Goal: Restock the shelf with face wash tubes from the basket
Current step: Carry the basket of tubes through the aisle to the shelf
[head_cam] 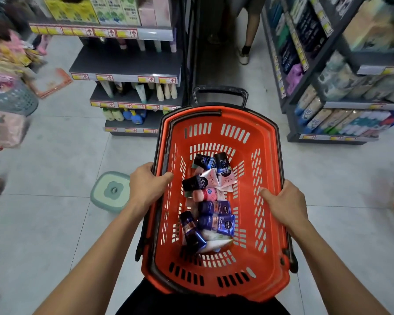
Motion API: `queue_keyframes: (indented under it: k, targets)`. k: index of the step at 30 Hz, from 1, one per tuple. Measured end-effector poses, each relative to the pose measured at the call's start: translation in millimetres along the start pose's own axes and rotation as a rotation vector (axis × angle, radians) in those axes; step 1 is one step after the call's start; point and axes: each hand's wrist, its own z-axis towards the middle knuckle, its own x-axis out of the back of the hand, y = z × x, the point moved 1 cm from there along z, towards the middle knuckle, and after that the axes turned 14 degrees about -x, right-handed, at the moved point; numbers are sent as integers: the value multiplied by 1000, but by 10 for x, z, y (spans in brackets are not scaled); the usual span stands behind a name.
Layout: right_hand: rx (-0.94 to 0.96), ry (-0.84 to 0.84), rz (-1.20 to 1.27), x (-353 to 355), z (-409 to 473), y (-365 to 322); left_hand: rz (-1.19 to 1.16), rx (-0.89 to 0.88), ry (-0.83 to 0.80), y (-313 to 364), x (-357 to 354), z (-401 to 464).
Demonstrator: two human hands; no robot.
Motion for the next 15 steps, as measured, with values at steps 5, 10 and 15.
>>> queue_keyframes:
  k: [5,10,15]
  targets:
    - [-9,22,-5,-119,305,-652,3,-11,-18,55,195,730]
    - [-10,38,-22,-193,549,-1129,-4,4,-40,61,323,1255]
    - [7,38,-17,-201,860,-1486,-1,16,-37,170,318,1674]
